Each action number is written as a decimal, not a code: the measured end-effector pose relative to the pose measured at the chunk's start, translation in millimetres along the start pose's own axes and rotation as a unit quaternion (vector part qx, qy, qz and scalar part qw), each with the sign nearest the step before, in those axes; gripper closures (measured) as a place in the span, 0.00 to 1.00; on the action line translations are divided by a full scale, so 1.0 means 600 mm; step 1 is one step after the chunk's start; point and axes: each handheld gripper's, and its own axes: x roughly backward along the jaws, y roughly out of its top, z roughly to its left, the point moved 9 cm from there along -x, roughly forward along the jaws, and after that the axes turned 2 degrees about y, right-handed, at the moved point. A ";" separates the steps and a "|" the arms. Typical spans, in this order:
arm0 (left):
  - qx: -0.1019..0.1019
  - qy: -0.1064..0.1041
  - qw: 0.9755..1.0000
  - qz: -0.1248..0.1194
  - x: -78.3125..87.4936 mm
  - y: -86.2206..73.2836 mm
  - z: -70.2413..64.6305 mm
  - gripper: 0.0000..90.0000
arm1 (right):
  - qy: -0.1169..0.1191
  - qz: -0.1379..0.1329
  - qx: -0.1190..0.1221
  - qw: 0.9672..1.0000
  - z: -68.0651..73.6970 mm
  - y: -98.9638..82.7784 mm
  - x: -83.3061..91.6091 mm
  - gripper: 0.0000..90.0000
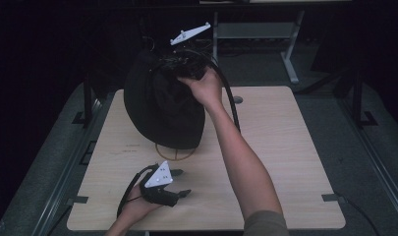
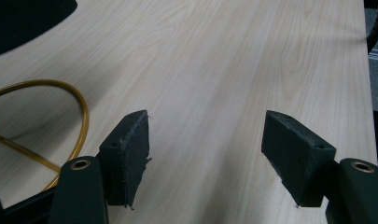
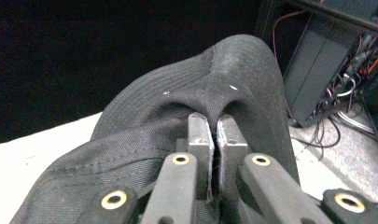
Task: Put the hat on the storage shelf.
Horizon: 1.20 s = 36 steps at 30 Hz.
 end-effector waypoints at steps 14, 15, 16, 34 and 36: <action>-0.004 -0.002 1.000 -0.003 0.003 0.001 -0.005 0.35 | -0.004 0.049 -0.012 0.999 -0.006 -0.041 -0.021 0.61; -0.004 -0.001 1.000 -0.003 0.003 0.001 -0.005 0.35 | -0.004 0.049 -0.012 0.999 -0.006 -0.041 -0.021 0.61; -0.007 0.000 1.000 -0.004 0.003 0.002 -0.003 0.35 | -0.002 0.048 -0.013 0.999 -0.006 -0.043 -0.019 0.60; 0.010 0.007 1.000 -0.014 0.012 0.002 0.007 0.34 | 0.013 0.009 -0.049 0.999 -0.009 -0.082 0.055 0.50; 0.013 0.008 1.000 -0.014 0.013 0.001 0.008 0.34 | 0.012 0.007 -0.050 0.999 -0.010 -0.086 0.062 0.48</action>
